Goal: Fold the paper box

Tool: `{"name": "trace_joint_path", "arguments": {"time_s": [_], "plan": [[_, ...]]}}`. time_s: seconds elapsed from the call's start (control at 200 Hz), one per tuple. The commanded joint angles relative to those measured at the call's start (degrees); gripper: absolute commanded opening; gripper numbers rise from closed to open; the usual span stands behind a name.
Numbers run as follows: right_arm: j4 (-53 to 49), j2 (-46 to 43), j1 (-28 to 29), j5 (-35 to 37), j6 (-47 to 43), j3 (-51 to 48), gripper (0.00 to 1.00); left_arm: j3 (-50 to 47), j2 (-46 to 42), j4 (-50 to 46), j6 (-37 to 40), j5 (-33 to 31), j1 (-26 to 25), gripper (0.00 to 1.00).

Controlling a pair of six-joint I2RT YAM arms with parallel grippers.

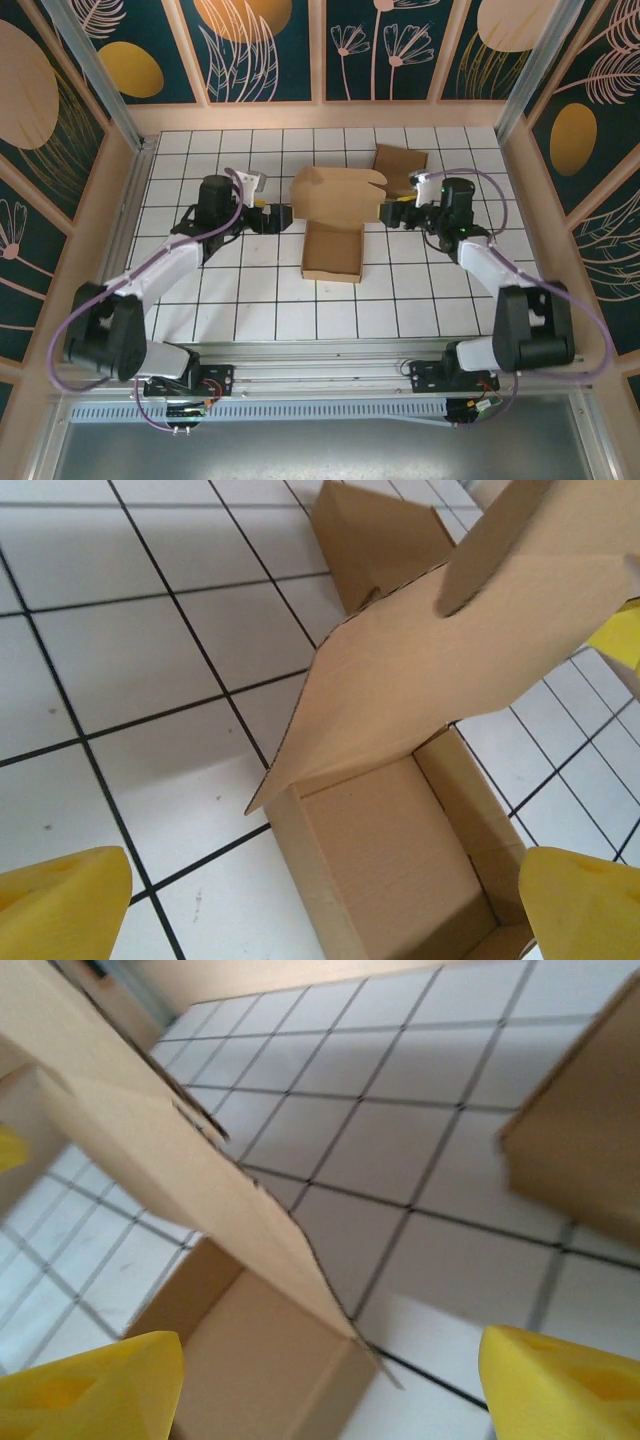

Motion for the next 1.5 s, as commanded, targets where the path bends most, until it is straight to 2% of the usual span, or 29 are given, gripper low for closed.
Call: {"name": "trace_joint_path", "arguments": {"time_s": [0.0,0.085,0.16,0.265,0.345,0.516,0.726,0.906,0.971,1.131,1.211,1.261,1.346,1.492], "plan": [[12.74,4.14,0.27,-9.74,4.81,-1.37,0.77,3.97,5.49,-0.99,5.92,7.78,1.44,0.99],[16.67,6.31,0.77,-10.16,5.02,-1.59,0.73,4.02,8.56,2.32,7.08,7.03,1.99,0.99],[18.94,7.71,1.31,-10.11,5.27,-1.60,0.62,6.45,10.52,4.49,8.42,6.80,2.02,0.99],[18.43,8.86,1.77,-8.81,3.79,-0.89,0.51,7.62,12.38,6.87,10.99,5.33,2.01,0.99],[18.00,9.21,2.19,-8.16,2.79,-0.62,0.47,8.79,14.06,7.18,14.11,4.64,2.01,0.99],[18.41,9.31,2.79,-7.01,1.21,-0.44,0.33,11.83,19.18,6.62,19.35,7.34,2.03,0.91],[15.96,8.21,4.60,-2.00,-1.67,1.10,0.19,10.94,19.16,7.41,16.16,8.11,2.04,0.61],[10.57,6.49,9.15,7.35,-7.16,3.12,0.10,8.68,15.97,9.28,12.00,8.86,1.94,0.25],[10.48,5.61,11.32,12.08,-8.29,3.16,0.06,9.01,15.63,7.88,11.39,6.33,1.47,0.16],[12.02,4.75,17.21,26.68,-11.35,3.79,0.01,9.42,12.33,7.70,10.38,-2.42,-1.90,0.14],[12.77,5.90,19.52,34.59,-10.65,5.50,0.00,10.41,11.94,9.01,9.65,-7.85,-4.42,0.06],[13.63,6.91,20.64,39.57,-9.24,6.30,0.00,10.93,12.32,10.94,8.11,-11.84,-5.94,0.02],[18.64,8.53,22.37,45.98,-6.44,5.08,0.00,10.84,13.62,14.46,5.69,-18.81,-8.16,0.01],[26.30,11.54,25.07,52.11,-1.47,1.68,0.00,6.70,17.41,24.47,0.43,-26.53,-10.88,0.01]]}}
